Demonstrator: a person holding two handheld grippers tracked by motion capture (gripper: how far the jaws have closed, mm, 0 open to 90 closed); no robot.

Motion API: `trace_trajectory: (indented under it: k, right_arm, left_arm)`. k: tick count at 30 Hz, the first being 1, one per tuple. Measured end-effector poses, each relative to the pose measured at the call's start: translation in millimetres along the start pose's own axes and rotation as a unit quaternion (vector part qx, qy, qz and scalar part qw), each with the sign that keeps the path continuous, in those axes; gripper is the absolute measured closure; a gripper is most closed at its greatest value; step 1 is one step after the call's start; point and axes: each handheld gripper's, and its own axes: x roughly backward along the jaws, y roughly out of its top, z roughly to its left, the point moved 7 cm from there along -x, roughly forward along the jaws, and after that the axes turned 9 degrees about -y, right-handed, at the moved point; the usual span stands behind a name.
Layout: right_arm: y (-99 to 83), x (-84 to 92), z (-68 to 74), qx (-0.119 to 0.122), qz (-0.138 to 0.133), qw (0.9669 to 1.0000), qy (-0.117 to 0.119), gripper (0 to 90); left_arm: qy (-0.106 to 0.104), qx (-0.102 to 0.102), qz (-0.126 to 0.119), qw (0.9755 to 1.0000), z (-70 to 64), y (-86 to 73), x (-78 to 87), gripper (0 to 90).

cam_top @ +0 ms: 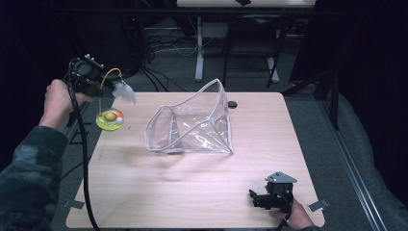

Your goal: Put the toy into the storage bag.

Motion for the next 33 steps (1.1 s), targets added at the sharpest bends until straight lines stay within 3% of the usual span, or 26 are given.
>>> trace_trajectory:
  k: [33]
  right_arm:
    - [0.0,0.0,0.0,0.0,0.0,1.0,0.0,0.0]
  left_arm:
    - [0.004,-0.039,-0.02,0.999,-21.4,40.1,31.4,88.4]
